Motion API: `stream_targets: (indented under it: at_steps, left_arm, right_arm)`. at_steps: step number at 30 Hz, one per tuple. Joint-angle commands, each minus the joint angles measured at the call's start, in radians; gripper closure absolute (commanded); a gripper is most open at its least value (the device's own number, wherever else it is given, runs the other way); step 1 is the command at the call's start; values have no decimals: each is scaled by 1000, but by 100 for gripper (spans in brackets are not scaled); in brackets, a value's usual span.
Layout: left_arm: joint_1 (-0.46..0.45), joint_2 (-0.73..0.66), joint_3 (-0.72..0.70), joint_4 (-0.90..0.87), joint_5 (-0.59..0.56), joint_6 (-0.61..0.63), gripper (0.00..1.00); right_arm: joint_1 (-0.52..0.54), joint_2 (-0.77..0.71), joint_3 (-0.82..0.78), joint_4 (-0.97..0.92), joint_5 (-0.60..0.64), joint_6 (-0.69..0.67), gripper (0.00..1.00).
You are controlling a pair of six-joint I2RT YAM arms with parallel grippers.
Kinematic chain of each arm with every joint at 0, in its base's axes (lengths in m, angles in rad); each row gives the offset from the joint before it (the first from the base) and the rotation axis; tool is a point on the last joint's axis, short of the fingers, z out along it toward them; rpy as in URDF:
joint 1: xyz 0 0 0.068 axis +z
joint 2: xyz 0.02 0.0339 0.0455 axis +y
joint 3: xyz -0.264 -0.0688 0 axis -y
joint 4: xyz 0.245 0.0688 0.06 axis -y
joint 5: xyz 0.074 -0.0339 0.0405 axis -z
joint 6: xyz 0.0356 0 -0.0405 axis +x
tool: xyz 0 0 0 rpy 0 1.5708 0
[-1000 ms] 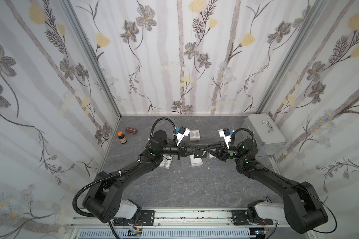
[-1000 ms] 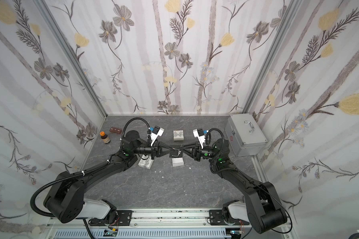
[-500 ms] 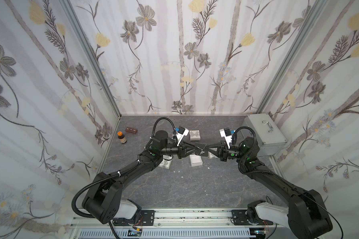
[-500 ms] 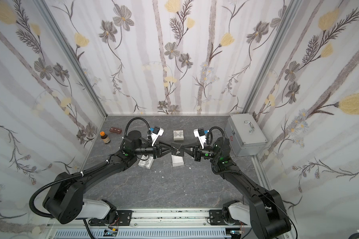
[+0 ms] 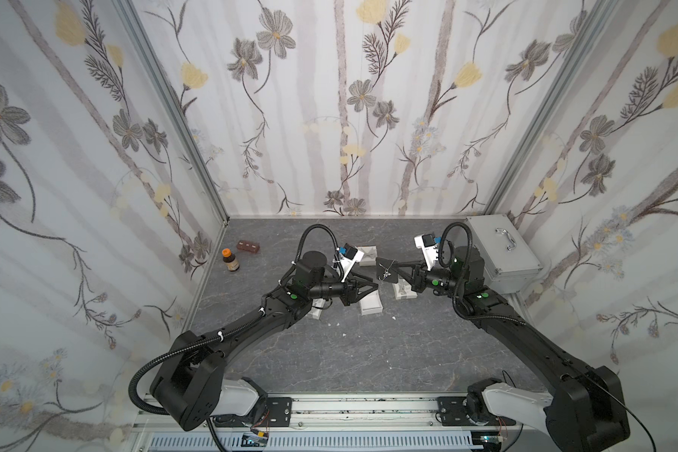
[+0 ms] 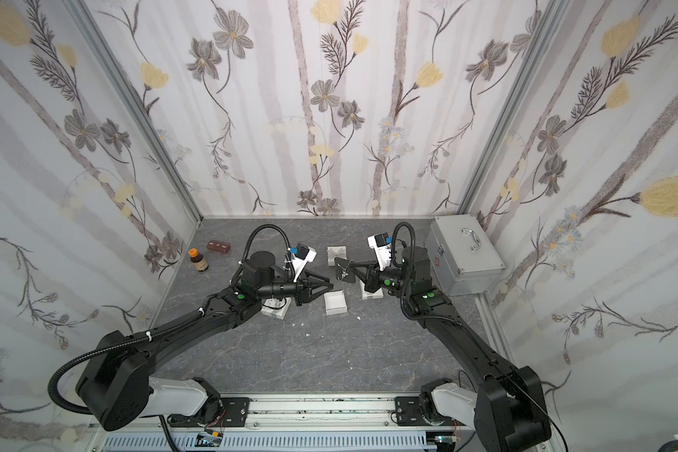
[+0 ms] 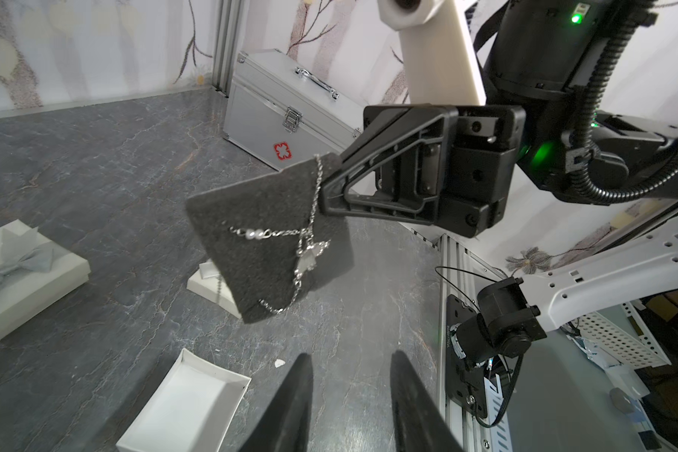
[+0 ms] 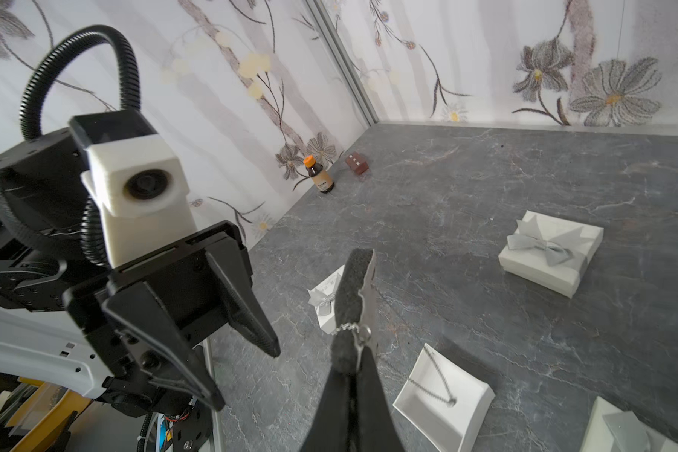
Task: Take the necklace out of the lift-off lid jewelry box
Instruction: Take out the inner lining from the jewelry box, then pick up the necklace from the inner lining.
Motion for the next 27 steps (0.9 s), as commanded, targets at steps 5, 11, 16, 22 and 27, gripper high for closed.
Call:
stream_targets:
  at_steps: [5,11,16,22,27]
  left_arm:
    - [-17,87,29,111,-106,-63,64]
    - [-21,156,62,152,-95,-108,64]
    - [-21,186,71,199,-50,-143,64]
    - [-21,212,69,237,-35,-173,73]
    - [-21,227,69,265,-29,-195,80]
  right_arm:
    - [23,14,7,-27,9,-38,100]
    - [41,18,-2,-7,-11,-37,100]
    - [45,23,-14,26,-30,-22,100]
    - [43,19,-29,74,-62,1,100]
    - [42,20,-28,70,-53,1,100]
